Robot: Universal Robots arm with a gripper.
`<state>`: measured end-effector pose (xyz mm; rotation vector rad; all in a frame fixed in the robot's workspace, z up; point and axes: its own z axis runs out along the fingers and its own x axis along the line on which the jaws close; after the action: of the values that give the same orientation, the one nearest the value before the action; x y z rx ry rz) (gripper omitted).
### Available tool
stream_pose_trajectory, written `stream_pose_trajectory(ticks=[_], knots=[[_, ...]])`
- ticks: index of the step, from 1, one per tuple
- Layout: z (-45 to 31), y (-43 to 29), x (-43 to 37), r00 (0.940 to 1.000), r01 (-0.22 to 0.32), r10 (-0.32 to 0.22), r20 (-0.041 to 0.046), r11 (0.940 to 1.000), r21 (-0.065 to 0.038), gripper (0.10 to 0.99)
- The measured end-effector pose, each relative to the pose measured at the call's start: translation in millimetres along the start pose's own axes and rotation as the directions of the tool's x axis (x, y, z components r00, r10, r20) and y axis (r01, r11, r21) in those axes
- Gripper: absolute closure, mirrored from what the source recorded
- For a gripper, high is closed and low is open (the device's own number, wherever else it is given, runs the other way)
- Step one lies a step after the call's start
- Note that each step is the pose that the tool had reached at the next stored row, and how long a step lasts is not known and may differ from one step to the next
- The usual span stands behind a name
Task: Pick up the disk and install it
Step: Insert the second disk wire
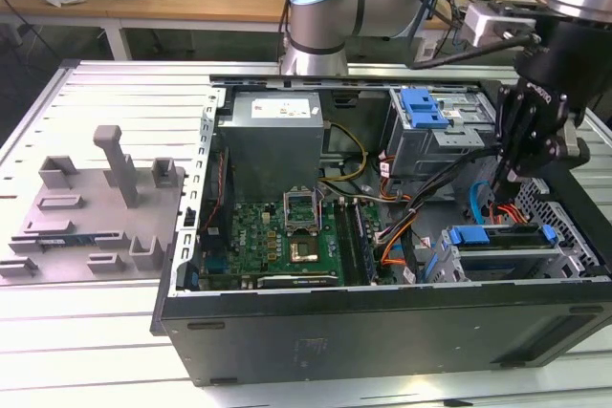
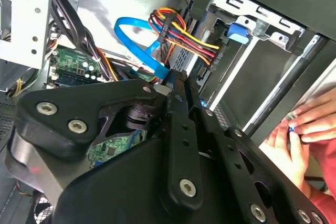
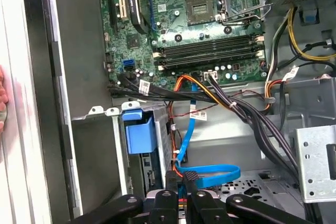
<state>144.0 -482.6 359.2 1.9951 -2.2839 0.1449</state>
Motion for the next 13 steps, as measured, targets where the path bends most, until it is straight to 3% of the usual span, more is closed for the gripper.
stream_pose_trajectory(ticks=[2,3,7,13], knots=[[0.6,-0.6,4.3,0.9998,0.000,0.000,0.0202,1.0000,-0.001,0.925],[1.1,-1.1,7.8,0.9993,0.001,-0.001,0.0371,1.0000,-0.001,0.925],[2.6,-2.5,18.6,0.9979,0.002,-0.001,0.0647,1.0000,-0.005,0.925],[4.3,-3.4,30.3,0.9932,0.012,-0.011,0.1159,0.9999,-0.010,0.925]])
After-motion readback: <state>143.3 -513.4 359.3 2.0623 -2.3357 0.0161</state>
